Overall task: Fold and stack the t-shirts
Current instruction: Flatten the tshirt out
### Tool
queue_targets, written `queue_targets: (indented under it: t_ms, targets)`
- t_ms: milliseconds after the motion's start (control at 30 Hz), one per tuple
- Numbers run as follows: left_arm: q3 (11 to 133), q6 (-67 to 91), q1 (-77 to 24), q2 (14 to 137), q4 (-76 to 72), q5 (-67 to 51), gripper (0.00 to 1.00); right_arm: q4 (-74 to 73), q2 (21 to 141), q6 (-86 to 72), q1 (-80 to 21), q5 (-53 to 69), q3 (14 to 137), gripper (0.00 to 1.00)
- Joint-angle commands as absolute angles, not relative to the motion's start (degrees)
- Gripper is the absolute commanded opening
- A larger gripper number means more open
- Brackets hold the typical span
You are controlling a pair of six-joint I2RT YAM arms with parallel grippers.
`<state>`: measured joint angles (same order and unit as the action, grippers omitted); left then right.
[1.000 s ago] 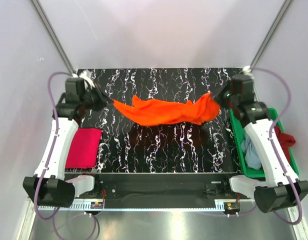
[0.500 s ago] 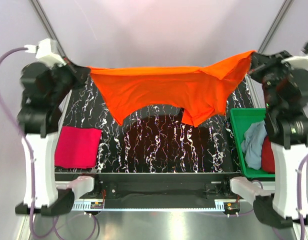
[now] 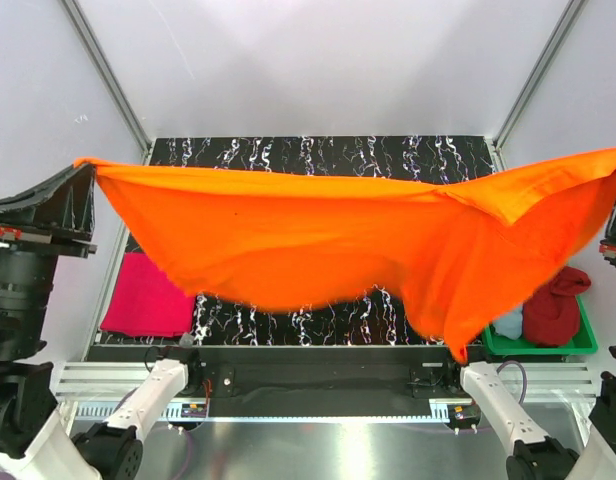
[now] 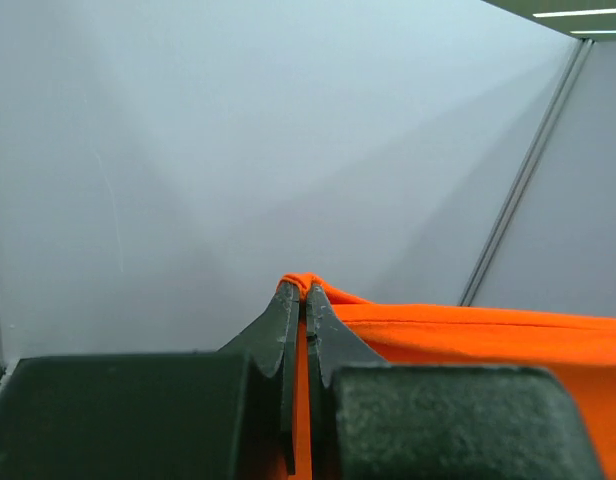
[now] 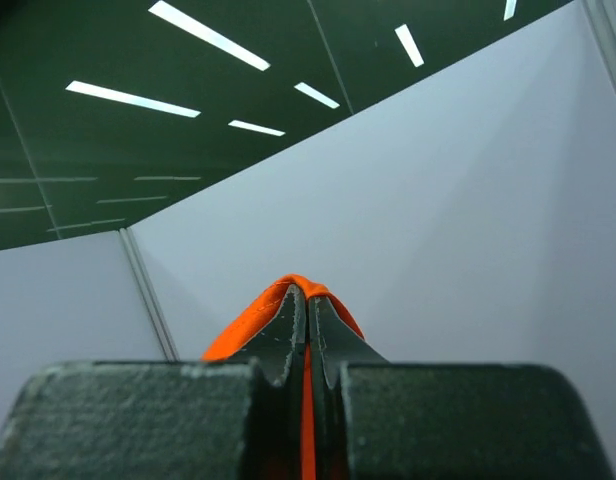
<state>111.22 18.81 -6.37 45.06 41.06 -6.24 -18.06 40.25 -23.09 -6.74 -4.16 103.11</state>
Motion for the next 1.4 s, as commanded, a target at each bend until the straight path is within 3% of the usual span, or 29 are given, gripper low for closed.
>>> queue_targets:
  t_ms: [0, 100, 267, 533, 667, 900, 1133, 1367]
  targets:
    - [113.55, 15.74, -7.38, 51.04, 40.87, -0.27, 0.00, -16.35, 44.90, -21.62, -6.59, -3.86, 105.11, 0.00]
    - [113.30, 14.42, -7.38, 55.87, 41.40, 2.46, 0.00, -16.35, 49.56, -20.57, -6.59, -4.48, 104.94, 0.00]
    - [102.68, 12.13, -7.38, 60.29, 37.71, 6.23, 0.00, -13.46, 55.63, -19.25, -6.59, -5.10, 96.10, 0.00]
    - [75.17, 8.97, -6.59, 69.24, 18.03, 6.07, 0.00, 1.91, 64.41, -20.21, -6.59, -6.24, 74.38, 0.00]
    - [67.51, 9.14, -5.28, 84.57, 3.82, 4.93, 0.00, 9.04, 73.19, -19.43, -6.59, -6.15, 65.24, 0.00]
    - [85.22, 15.29, -1.67, 111.93, 4.22, -2.01, 0.00, 13.45, 97.43, -16.96, -5.45, -3.61, 72.67, 0.00]
    - [97.11, 17.84, -0.09, 123.38, 6.06, -6.15, 0.00, 10.20, 110.03, -16.61, -4.48, -0.79, 82.61, 0.00]
    - [100.02, 21.09, 2.63, 124.37, 7.29, -11.94, 0.00, 5.10, 113.90, -15.47, -4.31, 1.13, 89.55, 0.00]
